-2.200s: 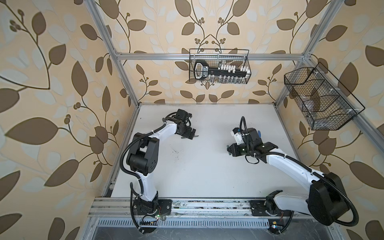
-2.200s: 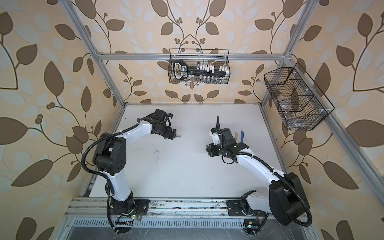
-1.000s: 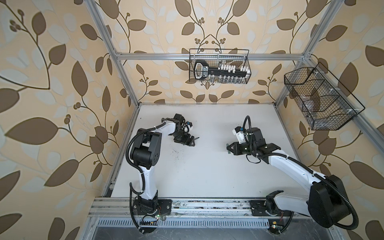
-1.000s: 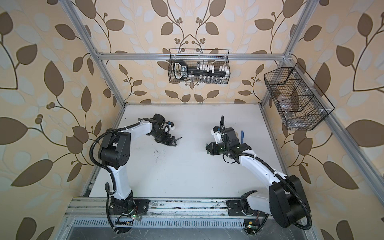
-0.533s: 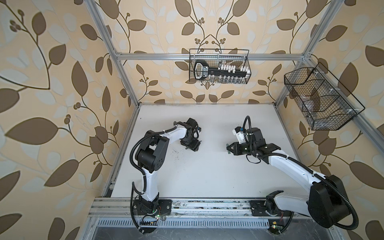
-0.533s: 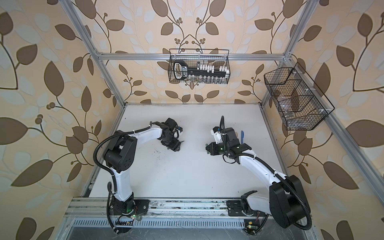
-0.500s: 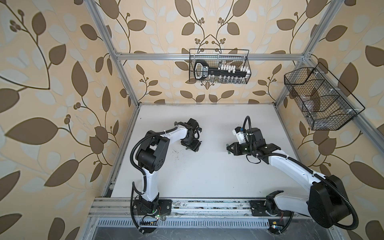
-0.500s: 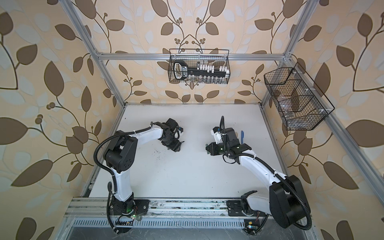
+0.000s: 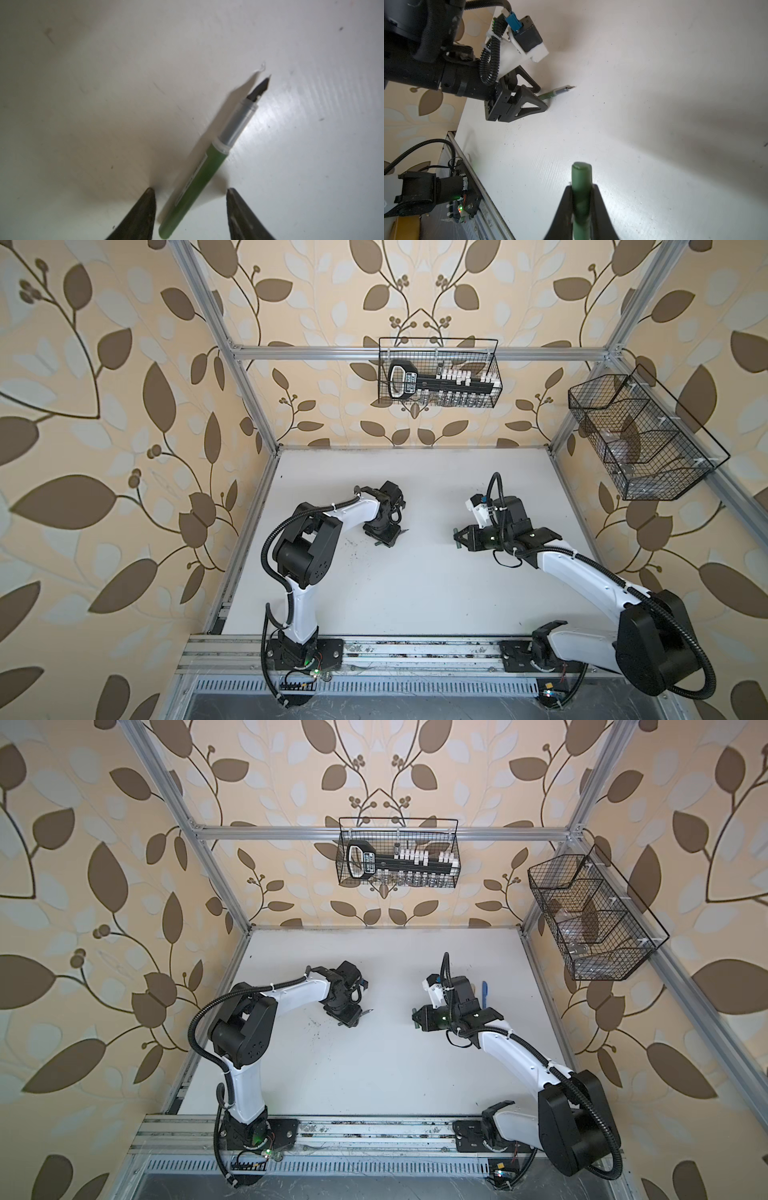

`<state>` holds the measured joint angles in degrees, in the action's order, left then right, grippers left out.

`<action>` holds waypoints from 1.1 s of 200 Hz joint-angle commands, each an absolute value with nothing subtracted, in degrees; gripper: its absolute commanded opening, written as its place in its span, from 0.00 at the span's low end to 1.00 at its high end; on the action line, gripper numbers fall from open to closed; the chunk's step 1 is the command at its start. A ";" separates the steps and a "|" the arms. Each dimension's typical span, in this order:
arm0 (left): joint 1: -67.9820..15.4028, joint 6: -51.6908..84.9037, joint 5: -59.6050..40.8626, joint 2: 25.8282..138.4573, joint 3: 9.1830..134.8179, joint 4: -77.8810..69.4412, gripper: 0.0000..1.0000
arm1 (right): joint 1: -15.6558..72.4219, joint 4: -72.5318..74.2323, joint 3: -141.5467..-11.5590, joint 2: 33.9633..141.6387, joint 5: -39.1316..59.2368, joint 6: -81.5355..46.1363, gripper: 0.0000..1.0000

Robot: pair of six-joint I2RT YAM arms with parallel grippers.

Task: Insert the pens into the pen caps
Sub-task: 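Lower the left gripper onto the green pen barrel and close it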

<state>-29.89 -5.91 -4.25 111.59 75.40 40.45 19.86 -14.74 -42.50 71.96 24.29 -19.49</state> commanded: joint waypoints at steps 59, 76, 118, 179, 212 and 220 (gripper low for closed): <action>-31.86 -3.96 -0.28 110.71 72.16 47.23 0.51 | 20.21 -13.54 -41.75 72.33 24.96 -20.00 0.12; -32.06 -3.28 1.01 110.27 71.94 47.55 0.45 | 20.21 -13.54 -41.74 72.32 24.82 -20.02 0.12; -32.93 -2.38 1.14 108.63 70.80 47.02 0.37 | 20.21 -13.39 -42.10 72.60 24.91 -20.07 0.12; -33.49 -2.64 1.47 108.95 70.31 44.38 0.32 | 20.30 -13.18 -41.93 72.69 25.18 -20.22 0.12; -33.50 -2.83 1.63 109.83 70.31 43.37 0.33 | 20.39 -13.38 -41.75 72.40 25.18 -20.21 0.12; -33.51 -2.81 1.51 110.08 70.49 43.25 0.33 | 20.31 -13.45 -41.65 72.26 25.03 -20.21 0.12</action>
<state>-33.04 -2.66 0.58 109.23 71.90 43.27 20.12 -13.85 -42.50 72.07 24.32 -19.97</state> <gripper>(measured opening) 0.327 0.127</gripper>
